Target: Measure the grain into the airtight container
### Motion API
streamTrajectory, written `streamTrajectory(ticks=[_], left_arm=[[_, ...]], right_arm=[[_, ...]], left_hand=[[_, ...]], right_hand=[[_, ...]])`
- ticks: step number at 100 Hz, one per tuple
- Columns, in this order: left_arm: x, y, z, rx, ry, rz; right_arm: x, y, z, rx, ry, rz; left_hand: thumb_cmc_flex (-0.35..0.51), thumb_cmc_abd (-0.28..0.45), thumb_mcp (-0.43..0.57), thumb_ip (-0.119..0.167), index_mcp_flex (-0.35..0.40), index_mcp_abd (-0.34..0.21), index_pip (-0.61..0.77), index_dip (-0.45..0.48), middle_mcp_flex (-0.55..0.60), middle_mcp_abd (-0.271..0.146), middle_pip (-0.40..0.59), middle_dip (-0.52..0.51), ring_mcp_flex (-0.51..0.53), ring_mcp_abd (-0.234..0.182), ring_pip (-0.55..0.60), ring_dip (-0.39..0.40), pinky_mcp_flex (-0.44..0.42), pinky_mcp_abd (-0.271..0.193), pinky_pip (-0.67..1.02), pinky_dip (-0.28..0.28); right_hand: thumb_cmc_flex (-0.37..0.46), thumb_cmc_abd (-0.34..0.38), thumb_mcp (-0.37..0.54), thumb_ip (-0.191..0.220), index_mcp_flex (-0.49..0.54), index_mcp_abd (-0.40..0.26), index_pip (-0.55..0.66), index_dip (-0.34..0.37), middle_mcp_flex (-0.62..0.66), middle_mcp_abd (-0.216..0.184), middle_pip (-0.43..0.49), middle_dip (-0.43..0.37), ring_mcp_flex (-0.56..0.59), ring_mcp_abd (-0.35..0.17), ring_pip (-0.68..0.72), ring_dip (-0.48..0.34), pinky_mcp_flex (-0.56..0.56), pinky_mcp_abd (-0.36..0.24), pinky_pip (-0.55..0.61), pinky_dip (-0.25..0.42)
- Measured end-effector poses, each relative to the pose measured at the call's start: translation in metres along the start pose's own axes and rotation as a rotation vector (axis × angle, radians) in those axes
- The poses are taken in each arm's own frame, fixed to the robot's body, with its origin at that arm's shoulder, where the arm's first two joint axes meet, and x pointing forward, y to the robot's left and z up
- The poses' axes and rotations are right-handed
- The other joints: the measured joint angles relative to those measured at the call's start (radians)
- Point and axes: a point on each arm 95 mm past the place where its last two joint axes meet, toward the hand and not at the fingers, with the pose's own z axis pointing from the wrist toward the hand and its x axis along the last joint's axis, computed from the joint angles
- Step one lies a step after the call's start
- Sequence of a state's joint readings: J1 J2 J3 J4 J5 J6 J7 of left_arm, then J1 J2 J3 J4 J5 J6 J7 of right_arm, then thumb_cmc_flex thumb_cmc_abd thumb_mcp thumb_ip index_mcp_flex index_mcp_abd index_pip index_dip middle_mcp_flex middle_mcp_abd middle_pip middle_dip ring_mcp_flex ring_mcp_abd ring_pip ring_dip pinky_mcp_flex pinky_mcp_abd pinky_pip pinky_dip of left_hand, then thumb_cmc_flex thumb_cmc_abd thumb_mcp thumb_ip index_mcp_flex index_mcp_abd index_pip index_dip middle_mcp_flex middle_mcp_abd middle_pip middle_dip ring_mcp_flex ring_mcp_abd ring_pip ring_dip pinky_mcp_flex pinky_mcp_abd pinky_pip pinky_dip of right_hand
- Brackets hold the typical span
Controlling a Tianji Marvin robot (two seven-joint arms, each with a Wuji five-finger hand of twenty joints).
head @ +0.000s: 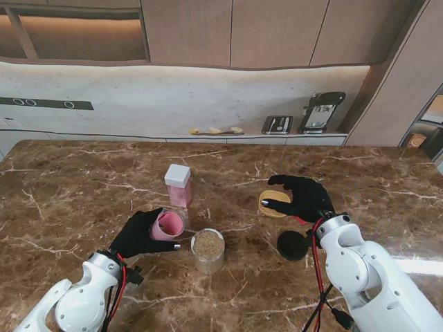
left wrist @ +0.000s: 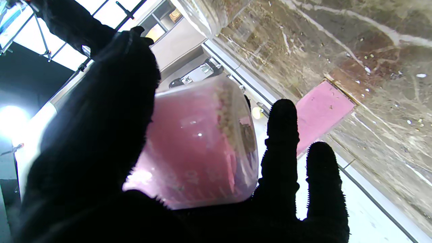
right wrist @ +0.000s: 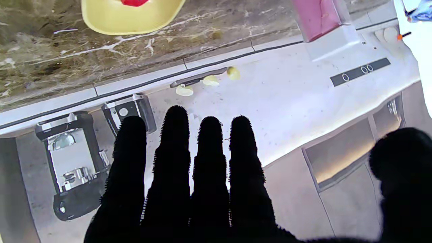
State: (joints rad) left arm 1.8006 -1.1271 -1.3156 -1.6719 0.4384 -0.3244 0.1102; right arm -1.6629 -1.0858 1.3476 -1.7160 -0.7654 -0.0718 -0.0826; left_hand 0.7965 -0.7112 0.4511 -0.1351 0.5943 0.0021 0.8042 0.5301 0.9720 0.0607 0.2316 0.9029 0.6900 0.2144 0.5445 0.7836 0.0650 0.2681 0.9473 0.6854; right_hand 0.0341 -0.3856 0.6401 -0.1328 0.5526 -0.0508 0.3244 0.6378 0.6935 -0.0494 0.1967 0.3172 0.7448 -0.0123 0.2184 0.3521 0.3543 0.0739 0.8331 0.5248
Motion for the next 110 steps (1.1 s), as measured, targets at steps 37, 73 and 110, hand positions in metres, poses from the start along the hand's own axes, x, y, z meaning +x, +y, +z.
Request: streamTrajectory(ticks=[37, 73, 110], left_arm=[[-0.001, -0.009, 0.01, 0.132, -0.034, -0.081], [-0.007, -0.034, 0.002, 0.244, -0.078, -0.115], [-0.023, -0.046, -0.014, 0.318, -0.166, -0.175]], right_arm=[[0.004, -0.004, -0.004, 0.027, 0.004, 0.034], [0.006, -0.003, -0.006, 0.018, 0.001, 0.062], [0.006, -0.005, -0.007, 0.037, -0.004, 0.078]], left_hand=[[0.0, -0.042, 0.06, 0.0, 0.0, -0.072, 0.027, 0.115, 0.001, -0.027, 0.0, -0.022, -0.012, -0.012, -0.038, -0.015, -0.058, -0.002, -0.094, -0.028], [0.0, -0.042, 0.06, 0.0, 0.0, -0.082, 0.027, 0.112, -0.013, -0.028, 0.039, -0.219, -0.149, -0.042, -0.156, -0.1, -0.126, -0.037, -0.377, -0.073], [0.006, 0.032, -0.121, 0.0, 0.0, -0.12, -0.012, 0.1, -0.202, -0.042, 0.128, -0.412, -0.33, -0.068, -0.241, -0.141, -0.122, -0.123, -0.878, -0.268]], right_hand=[[0.031, 0.0, 0.0, 0.004, 0.0, 0.005, 0.0, 0.0, -0.001, 0.019, 0.001, -0.011, -0.061, 0.013, -0.02, -0.012, -0.038, 0.009, -0.015, -0.001], [0.068, 0.0, -0.001, 0.006, 0.0, 0.008, 0.0, 0.0, -0.001, 0.028, 0.001, -0.011, -0.072, 0.016, -0.021, -0.013, -0.063, 0.026, -0.036, -0.001], [0.081, 0.002, -0.012, 0.006, 0.0, 0.009, 0.0, 0.0, -0.001, 0.029, 0.012, -0.011, -0.073, 0.017, -0.02, -0.013, -0.065, 0.027, -0.039, -0.001]])
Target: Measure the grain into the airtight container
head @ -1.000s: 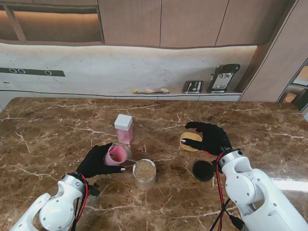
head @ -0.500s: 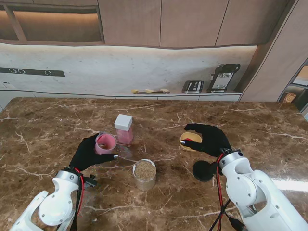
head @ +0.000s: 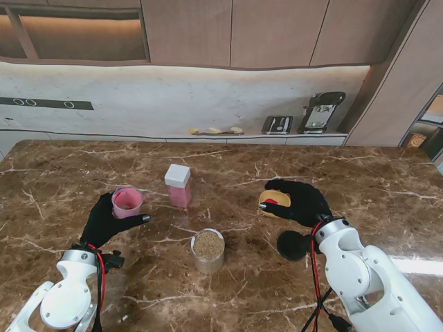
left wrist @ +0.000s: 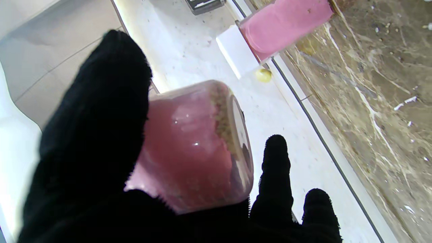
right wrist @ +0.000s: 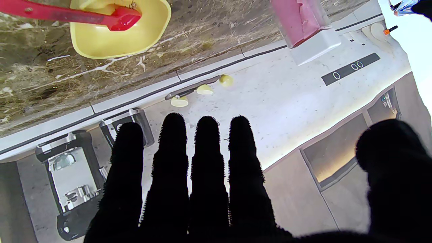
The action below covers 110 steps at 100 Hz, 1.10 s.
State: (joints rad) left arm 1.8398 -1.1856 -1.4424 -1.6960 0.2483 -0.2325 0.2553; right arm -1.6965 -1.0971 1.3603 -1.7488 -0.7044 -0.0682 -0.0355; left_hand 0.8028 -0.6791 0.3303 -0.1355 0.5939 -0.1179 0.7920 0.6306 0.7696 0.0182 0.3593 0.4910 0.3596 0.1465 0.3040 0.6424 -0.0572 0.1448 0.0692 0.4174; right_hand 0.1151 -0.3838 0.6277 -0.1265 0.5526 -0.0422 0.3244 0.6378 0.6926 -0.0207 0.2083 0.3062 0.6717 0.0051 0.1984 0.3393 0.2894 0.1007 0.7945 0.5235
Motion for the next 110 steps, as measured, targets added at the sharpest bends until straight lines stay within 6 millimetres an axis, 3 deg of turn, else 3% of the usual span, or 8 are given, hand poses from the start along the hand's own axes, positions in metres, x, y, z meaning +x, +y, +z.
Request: streamTrajectory(ticks=[14, 23, 52, 69, 85, 110], left_arm=[[-0.007, -0.001, -0.002, 0.017, -0.026, -0.004], [-0.013, 0.0, -0.003, 0.025, -0.043, -0.011], [-0.034, 0.001, -0.008, 0.059, -0.095, -0.012], [-0.049, 0.003, -0.01, 0.074, -0.141, -0.052], [-0.059, 0.005, -0.007, 0.059, -0.168, -0.05], [-0.072, 0.009, 0.003, 0.037, -0.208, -0.059]], right_arm=[[0.0, -0.001, 0.0, 0.009, -0.002, -0.007], [0.002, -0.003, 0.001, 0.019, -0.001, -0.013], [0.007, -0.008, 0.003, 0.045, -0.008, -0.012], [0.012, -0.01, 0.006, 0.065, -0.002, -0.025], [0.015, -0.01, 0.009, 0.068, 0.002, -0.028], [0.015, -0.011, 0.012, 0.083, 0.003, -0.033]], left_hand=[[0.016, 0.028, -0.061, 0.0, 0.0, -0.001, -0.023, 0.012, -0.094, 0.0, -0.012, -0.008, -0.102, -0.03, -0.061, -0.039, 0.013, -0.048, -0.054, -0.31], [0.016, 0.031, -0.071, 0.0, 0.0, -0.002, -0.03, 0.012, -0.141, 0.0, -0.012, -0.015, -0.155, -0.043, -0.109, -0.069, 0.023, -0.082, -0.064, -0.391], [0.017, 0.041, -0.103, 0.008, 0.003, -0.002, -0.042, -0.02, -0.281, -0.012, -0.072, -0.07, -0.255, -0.109, -0.182, -0.129, 0.024, -0.116, -0.064, -0.404], [0.017, 0.041, -0.134, 0.008, 0.028, -0.002, -0.067, -0.096, -0.308, -0.013, -0.084, -0.114, -0.277, -0.111, -0.205, -0.155, 0.024, -0.118, -0.064, -0.404], [0.019, 0.042, -0.178, 0.013, 0.051, -0.002, -0.082, -0.186, -0.372, -0.037, -0.088, -0.134, -0.277, -0.129, -0.231, -0.232, 0.026, -0.129, -0.064, -0.404], [0.04, 0.043, -0.195, 0.02, 0.051, -0.002, -0.094, -0.223, -0.434, -0.064, -0.094, -0.142, -0.277, -0.159, -0.254, -0.323, 0.029, -0.14, -0.064, -0.404]], right_hand=[[0.048, 0.0, -0.011, 0.0, 0.0, 0.003, 0.0, 0.0, 0.003, 0.001, 0.001, 0.0, 0.0, 0.0, 0.002, 0.0, -0.001, 0.0, -0.012, 0.0], [0.056, 0.0, -0.012, 0.0, 0.0, 0.004, 0.0, 0.0, 0.003, 0.001, 0.002, 0.0, 0.0, 0.0, 0.002, 0.0, -0.001, 0.0, -0.013, 0.0], [0.064, 0.0, -0.021, 0.0, 0.0, 0.004, 0.0, 0.0, 0.003, 0.001, 0.002, 0.004, 0.0, 0.0, 0.01, 0.0, -0.001, 0.001, -0.013, 0.0], [0.066, 0.002, -0.028, 0.0, 0.001, 0.004, 0.0, 0.0, 0.004, 0.001, 0.002, 0.011, 0.0, 0.0, 0.01, 0.0, -0.001, 0.005, -0.013, 0.0], [0.066, 0.008, -0.034, 0.0, 0.001, 0.004, 0.001, 0.0, 0.004, 0.001, 0.002, 0.011, 0.0, 0.0, 0.01, 0.0, -0.001, 0.005, -0.013, 0.0], [0.066, 0.01, -0.036, 0.0, 0.001, 0.004, 0.001, 0.0, 0.004, 0.001, 0.002, 0.012, 0.0, 0.0, 0.01, 0.0, -0.001, 0.009, -0.013, 0.0]])
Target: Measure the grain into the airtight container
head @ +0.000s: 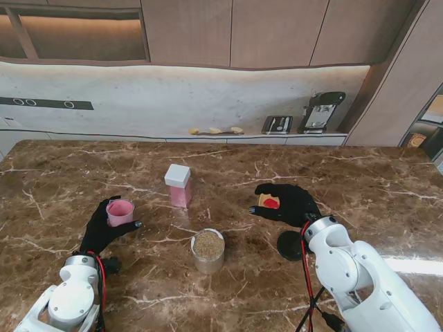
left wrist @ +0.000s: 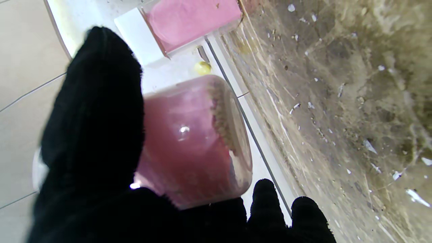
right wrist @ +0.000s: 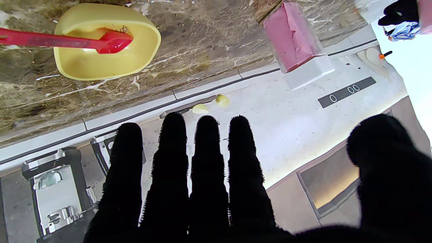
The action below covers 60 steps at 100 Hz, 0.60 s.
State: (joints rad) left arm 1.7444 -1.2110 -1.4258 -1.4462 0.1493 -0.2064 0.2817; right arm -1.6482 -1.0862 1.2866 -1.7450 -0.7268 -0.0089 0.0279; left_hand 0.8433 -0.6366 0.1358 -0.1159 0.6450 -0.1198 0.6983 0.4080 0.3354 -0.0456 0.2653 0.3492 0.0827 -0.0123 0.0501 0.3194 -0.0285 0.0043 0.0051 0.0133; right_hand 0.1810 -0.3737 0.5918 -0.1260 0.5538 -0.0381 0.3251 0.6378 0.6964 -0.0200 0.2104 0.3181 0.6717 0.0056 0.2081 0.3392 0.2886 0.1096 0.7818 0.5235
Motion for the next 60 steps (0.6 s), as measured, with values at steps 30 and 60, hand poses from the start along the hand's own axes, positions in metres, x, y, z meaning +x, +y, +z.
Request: streamTrajectory(ticks=[30, 60], left_arm=[[-0.012, 0.009, 0.014, -0.033, -0.059, 0.012], [-0.022, 0.021, 0.021, -0.004, -0.089, 0.002]], right_arm=[[-0.002, -0.001, 0.001, -0.014, -0.001, -0.003], [-0.006, -0.004, 0.002, -0.026, -0.013, -0.011]], left_hand=[[0.0, 0.008, -0.011, 0.01, 0.0, 0.0, -0.012, -0.051, -0.036, -0.014, -0.001, -0.002, 0.0, -0.001, -0.001, -0.036, 0.0, -0.01, 0.0, 0.0], [-0.001, 0.008, -0.008, 0.022, 0.0, 0.0, -0.013, -0.174, -0.057, -0.033, -0.003, -0.002, 0.0, -0.012, -0.001, -0.059, 0.009, -0.03, 0.0, 0.0]], right_hand=[[0.01, 0.001, -0.002, 0.0, 0.02, 0.0, 0.014, 0.0, 0.026, 0.0, 0.01, 0.01, 0.002, 0.0, 0.012, 0.0, 0.01, 0.002, 0.0, 0.0], [0.01, 0.001, -0.002, 0.0, 0.02, -0.009, 0.015, 0.0, 0.036, 0.0, 0.015, 0.011, 0.002, 0.0, 0.015, 0.0, 0.018, 0.003, 0.0, 0.011]])
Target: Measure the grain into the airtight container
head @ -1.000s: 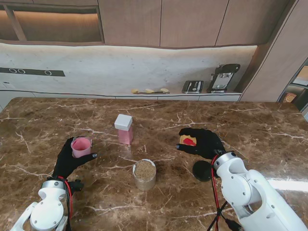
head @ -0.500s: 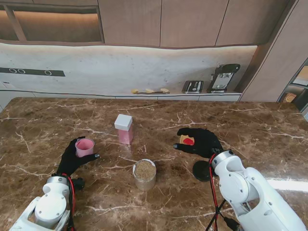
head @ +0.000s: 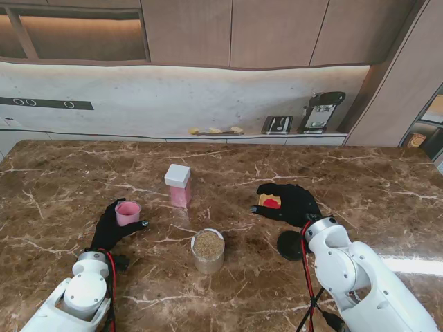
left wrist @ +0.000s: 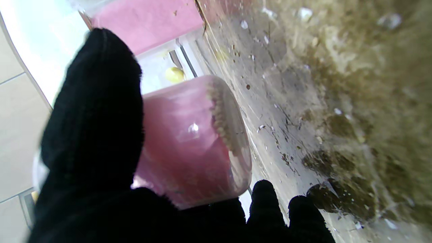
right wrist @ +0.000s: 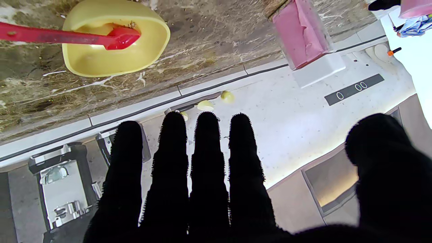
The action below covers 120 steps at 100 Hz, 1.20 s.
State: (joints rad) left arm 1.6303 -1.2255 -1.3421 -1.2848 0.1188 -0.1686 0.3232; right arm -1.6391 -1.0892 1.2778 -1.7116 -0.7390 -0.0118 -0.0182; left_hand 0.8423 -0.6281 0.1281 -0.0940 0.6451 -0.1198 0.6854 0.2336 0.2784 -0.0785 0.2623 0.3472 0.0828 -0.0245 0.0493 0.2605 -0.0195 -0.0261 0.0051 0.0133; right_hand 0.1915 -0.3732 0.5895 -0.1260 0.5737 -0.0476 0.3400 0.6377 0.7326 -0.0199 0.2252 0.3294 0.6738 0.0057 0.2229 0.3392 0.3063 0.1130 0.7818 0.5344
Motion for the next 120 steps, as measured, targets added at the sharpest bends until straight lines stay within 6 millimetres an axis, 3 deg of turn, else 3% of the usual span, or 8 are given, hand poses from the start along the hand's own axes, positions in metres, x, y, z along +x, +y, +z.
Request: streamTrajectory(ticks=[15, 22, 48, 67, 120], left_arm=[[0.001, 0.005, 0.002, 0.01, 0.0, -0.006], [0.001, 0.007, 0.004, 0.01, -0.002, -0.005], [-0.004, 0.01, 0.01, 0.027, -0.02, 0.003], [-0.007, 0.01, 0.013, 0.034, -0.031, 0.027], [-0.012, 0.002, 0.011, 0.038, -0.068, 0.128]], right_arm=[[-0.001, -0.002, 0.001, 0.005, -0.001, 0.001], [-0.001, -0.003, 0.001, 0.007, -0.001, 0.001], [-0.002, -0.004, 0.001, 0.01, -0.004, 0.002], [-0.002, -0.005, 0.002, 0.014, -0.002, 0.003], [-0.002, -0.007, 0.005, 0.011, 0.0, 0.013]], left_hand=[[0.0, 0.0, 0.001, 0.0, 0.0, 0.0, 0.0, -0.001, 0.0, -0.002, 0.006, 0.0, 0.0, 0.0, 0.0, 0.0, -0.009, -0.005, -0.015, 0.0], [-0.023, 0.0, 0.05, 0.001, 0.0, 0.0, 0.0, -0.001, 0.0, -0.009, 0.008, 0.0, 0.0, 0.0, 0.0, 0.0, -0.011, -0.019, -0.028, -0.016], [-0.035, 0.0, 0.06, 0.001, 0.0, 0.0, 0.0, -0.026, -0.006, -0.017, 0.009, 0.0, 0.0, -0.001, 0.0, 0.0, -0.01, -0.115, -0.03, -0.009], [-0.035, -0.002, 0.081, 0.001, 0.0, 0.001, -0.02, -0.026, -0.017, -0.018, 0.011, 0.0, 0.0, -0.035, 0.0, 0.0, -0.01, -0.16, -0.03, -0.006], [-0.035, -0.034, 0.162, 0.001, 0.0, 0.003, -0.037, -0.026, -0.017, -0.02, 0.011, -0.003, 0.0, -0.069, 0.0, -0.001, -0.011, -0.195, -0.028, -0.006]], right_hand=[[0.0, 0.0, 0.0, 0.0, 0.0, 0.0, 0.0, 0.0, 0.0, 0.0, 0.0, 0.0, 0.0, 0.0, 0.0, 0.0, 0.0, 0.0, 0.0, 0.0], [0.0, 0.0, 0.0, 0.0, 0.001, 0.0, 0.009, 0.0, 0.001, 0.0, 0.0, 0.0, 0.0, 0.0, 0.0, 0.0, 0.0, 0.0, 0.0, 0.0], [0.0, 0.0, 0.0, 0.0, 0.001, 0.0, 0.009, 0.0, 0.001, 0.0, 0.0, 0.0, 0.0, 0.0, 0.0, 0.0, 0.001, 0.0, 0.001, 0.0], [0.0, 0.0, 0.0, 0.0, 0.001, 0.0, 0.009, 0.0, 0.001, 0.0, 0.0, 0.0, 0.0, 0.0, 0.0, 0.0, 0.002, 0.0, 0.003, 0.0], [0.0, 0.0, 0.0, 0.0, 0.001, 0.0, 0.009, 0.0, 0.001, 0.0, 0.0, 0.0, 0.0, 0.0, 0.0, 0.0, 0.003, 0.0, 0.003, 0.0]])
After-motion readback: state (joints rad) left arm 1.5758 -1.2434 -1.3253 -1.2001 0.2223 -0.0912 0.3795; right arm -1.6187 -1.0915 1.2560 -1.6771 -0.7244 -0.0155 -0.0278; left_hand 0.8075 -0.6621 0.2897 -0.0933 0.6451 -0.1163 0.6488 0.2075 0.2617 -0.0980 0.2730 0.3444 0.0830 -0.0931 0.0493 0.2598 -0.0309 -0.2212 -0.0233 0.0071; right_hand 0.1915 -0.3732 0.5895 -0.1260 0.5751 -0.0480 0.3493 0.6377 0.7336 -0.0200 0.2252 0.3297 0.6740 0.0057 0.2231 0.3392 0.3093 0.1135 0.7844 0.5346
